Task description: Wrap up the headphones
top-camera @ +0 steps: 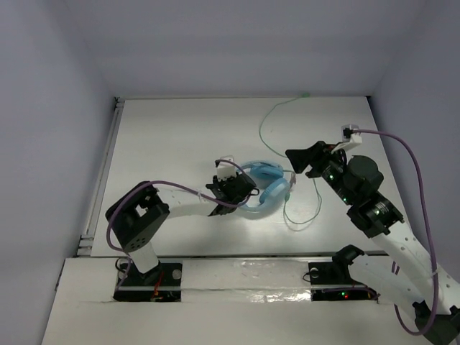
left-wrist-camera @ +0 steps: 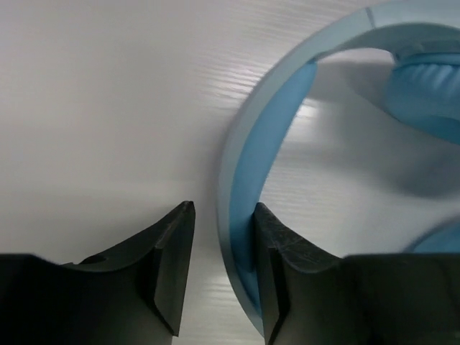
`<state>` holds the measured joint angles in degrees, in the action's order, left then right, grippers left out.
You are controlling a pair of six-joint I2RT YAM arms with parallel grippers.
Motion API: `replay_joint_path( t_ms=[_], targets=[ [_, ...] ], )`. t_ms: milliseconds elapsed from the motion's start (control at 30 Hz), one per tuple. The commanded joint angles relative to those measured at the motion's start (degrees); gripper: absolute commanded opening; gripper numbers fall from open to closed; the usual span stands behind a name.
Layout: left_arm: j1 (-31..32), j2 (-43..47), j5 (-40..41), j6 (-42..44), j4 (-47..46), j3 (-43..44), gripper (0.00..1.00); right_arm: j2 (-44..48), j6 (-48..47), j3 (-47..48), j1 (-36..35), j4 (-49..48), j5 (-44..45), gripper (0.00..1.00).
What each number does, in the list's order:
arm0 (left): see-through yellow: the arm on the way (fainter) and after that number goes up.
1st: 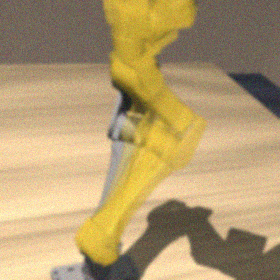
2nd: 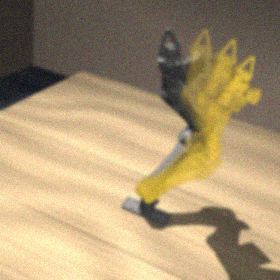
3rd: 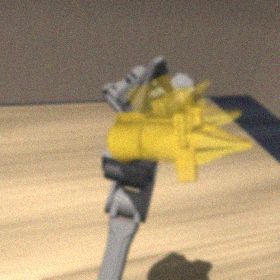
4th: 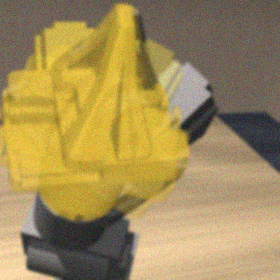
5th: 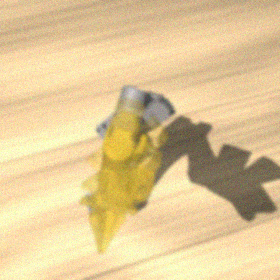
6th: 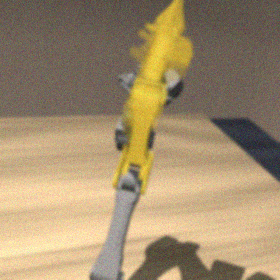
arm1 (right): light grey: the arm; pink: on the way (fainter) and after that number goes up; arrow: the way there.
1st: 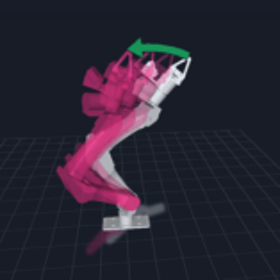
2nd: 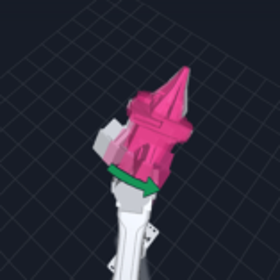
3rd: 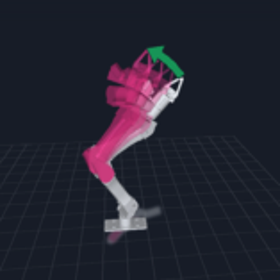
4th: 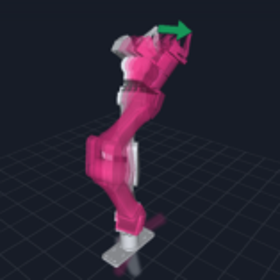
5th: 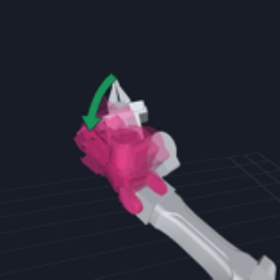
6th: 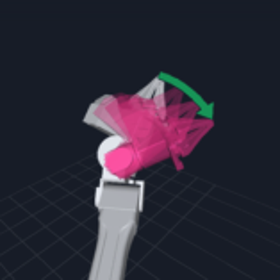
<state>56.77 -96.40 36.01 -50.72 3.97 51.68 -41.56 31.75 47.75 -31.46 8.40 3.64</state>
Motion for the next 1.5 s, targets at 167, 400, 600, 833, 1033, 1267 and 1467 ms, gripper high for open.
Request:
replay_joint_path(
  t_ms=[167,400,600,833,1033,1267,1467],
  targets=[
    [-9.5,7.3,-1.0,9.7,-3.7,-6.0,0.54,-2.6,1.3,-0.3,0.1,-4.4,-0.1,0.69],
    [-9.5,6.6,-8.1,14.1,-9.3,-6.7,0.54,-2.7,1.5,-0.3,0.1,-4.9,-0.3,0.69],
    [-9.5,1.2,-10.2,15.8,-9.1,-2.7,0.39,-2.9,1.6,0.0,0.1,-5.0,-0.8,0.69],
    [-9.5,-3.5,-10.3,15.9,-9.2,-1.1,0.42,-1.5,1.4,0.2,0.1,-5.2,-1.6,0.69],
    [-9.5,-7.9,-9.8,15.8,-8.9,0.7,0.29,-1.3,1.7,0.3,0.1,-5.1,-2.6,0.69],
    [-10.6,0.0,-8.6,18.5,-7.8,0.3,0.0,0.0,0.9,-0.3,0.1,-3.7,-2.2,0.63],
    [-12.8,16.0,-10.2,25.0,2.7,6.1,0.0,0.5,1.0,-2.7,0.1,-7.8,-11.1,0.0]
  ],
)
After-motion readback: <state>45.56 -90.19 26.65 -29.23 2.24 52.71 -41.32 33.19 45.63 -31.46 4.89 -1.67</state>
